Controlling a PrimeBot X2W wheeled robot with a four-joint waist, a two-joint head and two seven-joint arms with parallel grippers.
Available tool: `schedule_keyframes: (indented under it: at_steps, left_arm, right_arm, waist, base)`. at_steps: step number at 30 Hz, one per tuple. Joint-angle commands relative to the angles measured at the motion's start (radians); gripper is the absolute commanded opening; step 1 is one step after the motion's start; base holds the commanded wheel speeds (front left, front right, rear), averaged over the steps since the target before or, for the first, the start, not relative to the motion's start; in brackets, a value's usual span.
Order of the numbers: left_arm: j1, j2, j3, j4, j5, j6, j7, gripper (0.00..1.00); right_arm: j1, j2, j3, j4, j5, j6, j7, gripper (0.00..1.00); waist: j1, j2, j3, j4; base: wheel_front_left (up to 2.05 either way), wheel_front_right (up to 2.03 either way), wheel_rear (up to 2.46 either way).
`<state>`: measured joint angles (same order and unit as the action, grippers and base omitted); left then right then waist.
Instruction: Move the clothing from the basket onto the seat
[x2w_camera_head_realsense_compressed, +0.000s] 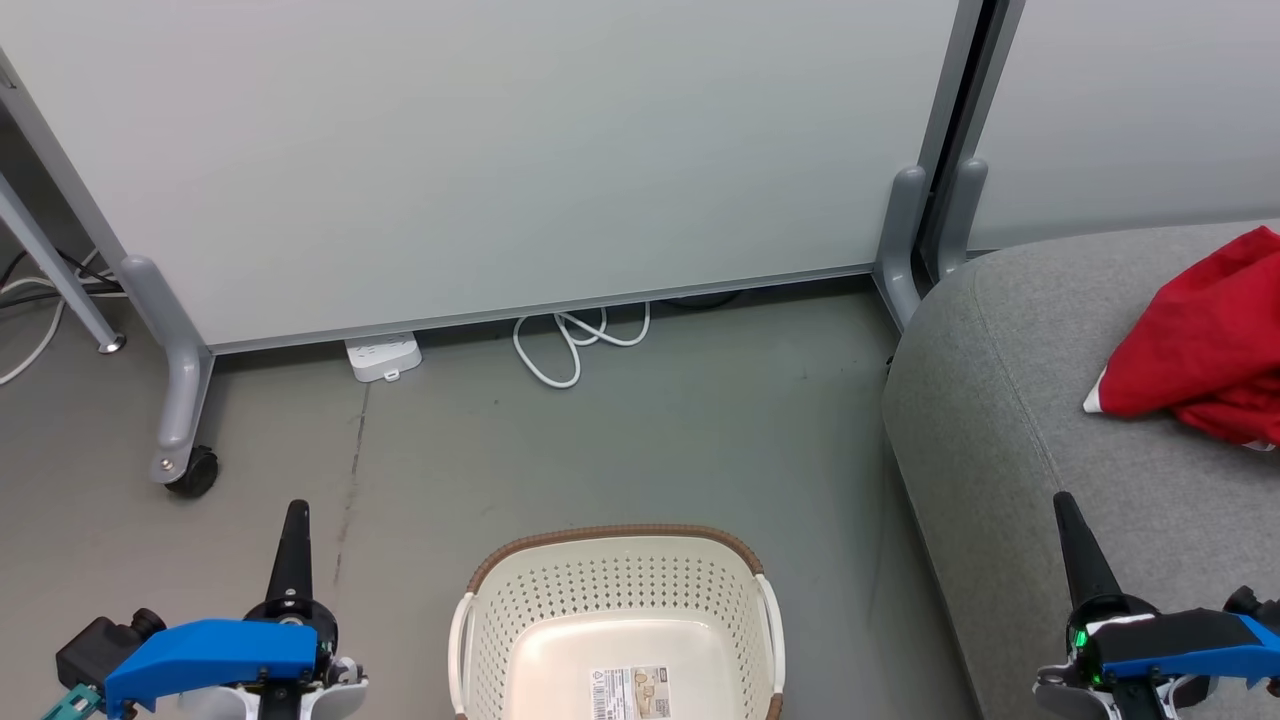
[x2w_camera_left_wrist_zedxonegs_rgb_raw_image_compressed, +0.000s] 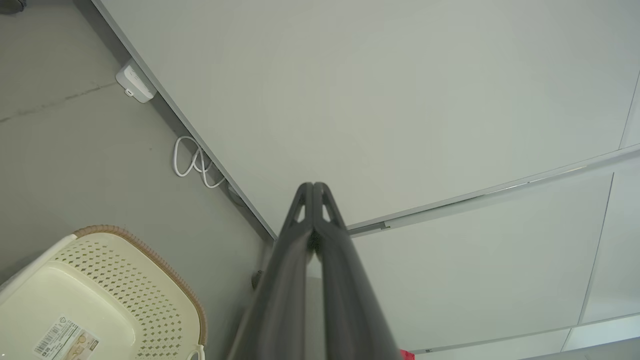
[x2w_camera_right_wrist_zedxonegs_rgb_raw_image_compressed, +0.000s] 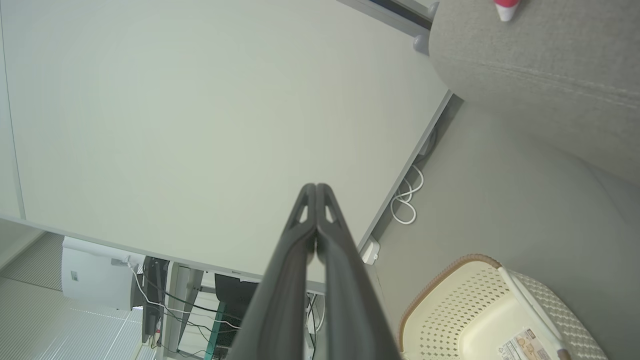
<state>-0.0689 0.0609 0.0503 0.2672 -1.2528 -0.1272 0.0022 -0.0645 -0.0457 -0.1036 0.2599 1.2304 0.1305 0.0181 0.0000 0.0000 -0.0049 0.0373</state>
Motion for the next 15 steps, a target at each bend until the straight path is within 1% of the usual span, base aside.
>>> schedule_keyframes:
  at_steps: [1, 15]
  left_arm:
    - [-0.025, 0.006, 0.006, -0.011, -0.024, -0.004, 0.007, 0.0]
    - [-0.031, 0.005, 0.022, -0.016, -0.146, -0.005, 0.041, 0.0]
  right_arm:
    - [-0.023, -0.006, -0.002, -0.011, 0.027, 0.0, 0.008, 0.0]
    - [-0.033, -0.006, -0.006, -0.013, 0.152, 0.0, 0.04, 0.0]
  waist:
    - [0.0, 0.0, 0.0, -0.001]
    - [0.0, 0.0, 0.003, -0.012]
  base:
    - [0.0, 0.0, 0.0]
    - [0.0, 0.0, 0.0]
